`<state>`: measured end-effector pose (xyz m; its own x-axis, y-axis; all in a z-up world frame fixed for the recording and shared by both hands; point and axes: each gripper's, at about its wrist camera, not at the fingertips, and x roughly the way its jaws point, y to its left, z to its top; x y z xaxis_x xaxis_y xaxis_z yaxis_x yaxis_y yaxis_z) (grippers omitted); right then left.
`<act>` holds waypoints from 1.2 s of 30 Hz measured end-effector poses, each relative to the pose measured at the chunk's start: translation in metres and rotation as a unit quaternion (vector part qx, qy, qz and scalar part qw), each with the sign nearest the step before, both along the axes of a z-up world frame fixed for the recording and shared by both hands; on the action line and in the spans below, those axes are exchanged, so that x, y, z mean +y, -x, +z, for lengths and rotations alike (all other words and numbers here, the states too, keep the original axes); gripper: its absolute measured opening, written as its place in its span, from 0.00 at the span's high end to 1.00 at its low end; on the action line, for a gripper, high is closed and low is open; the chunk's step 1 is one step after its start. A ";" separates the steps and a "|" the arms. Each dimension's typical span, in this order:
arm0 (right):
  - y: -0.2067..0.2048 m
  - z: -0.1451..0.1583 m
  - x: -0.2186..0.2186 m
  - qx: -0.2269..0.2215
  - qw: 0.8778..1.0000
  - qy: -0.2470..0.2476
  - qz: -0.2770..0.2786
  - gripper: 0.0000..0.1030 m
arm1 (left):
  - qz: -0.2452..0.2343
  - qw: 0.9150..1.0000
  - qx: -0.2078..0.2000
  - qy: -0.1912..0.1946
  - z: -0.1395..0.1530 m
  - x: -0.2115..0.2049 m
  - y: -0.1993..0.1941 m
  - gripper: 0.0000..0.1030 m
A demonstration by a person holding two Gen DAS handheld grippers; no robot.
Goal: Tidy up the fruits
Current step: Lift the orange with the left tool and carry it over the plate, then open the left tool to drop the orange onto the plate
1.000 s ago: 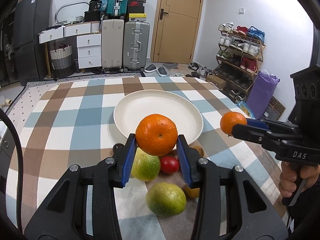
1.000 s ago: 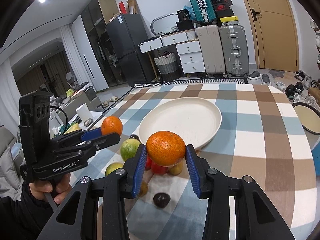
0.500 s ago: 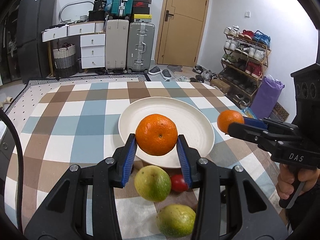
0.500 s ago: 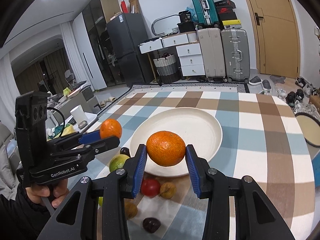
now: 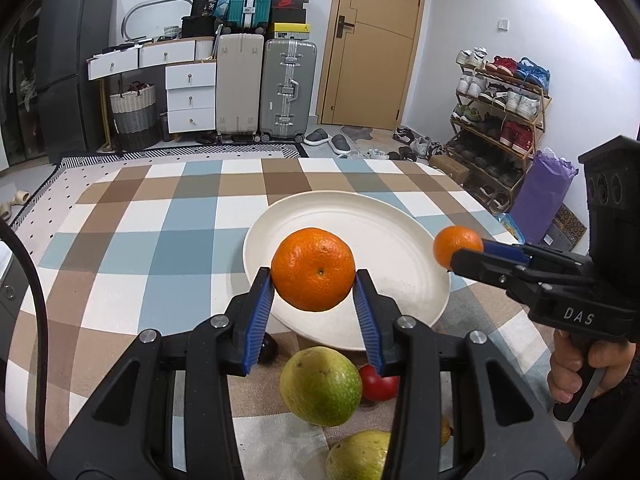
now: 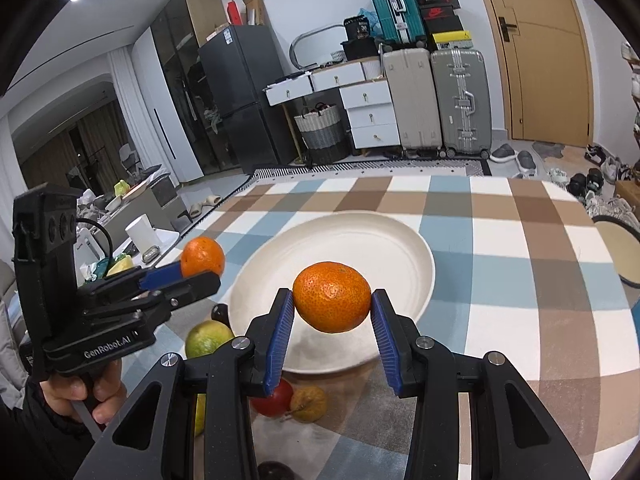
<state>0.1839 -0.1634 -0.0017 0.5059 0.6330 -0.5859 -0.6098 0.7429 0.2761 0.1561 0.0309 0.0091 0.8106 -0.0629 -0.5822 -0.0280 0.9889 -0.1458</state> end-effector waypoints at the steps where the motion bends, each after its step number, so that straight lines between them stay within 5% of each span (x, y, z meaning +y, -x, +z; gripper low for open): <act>1: -0.001 -0.002 0.000 0.003 1.000 0.002 0.001 0.60 | -0.001 1.000 0.002 0.002 -0.002 0.000 -0.001 0.63; 16: 0.002 -0.021 0.009 0.030 0.999 0.044 0.004 0.59 | -0.017 1.000 0.022 -0.006 -0.014 -0.010 -0.007 0.63; 25: 0.001 -0.017 -0.003 0.031 0.999 0.027 -0.009 0.48 | -0.020 0.999 0.032 -0.020 -0.018 -0.016 -0.006 0.62; 34: 0.002 -0.016 -0.011 0.028 0.999 0.024 -0.013 0.31 | -0.010 1.000 0.014 -0.024 -0.011 -0.013 0.008 0.32; 36: 0.002 -0.016 -0.012 0.028 0.999 0.021 -0.013 0.21 | -0.008 1.000 0.014 -0.021 -0.010 -0.011 0.012 0.22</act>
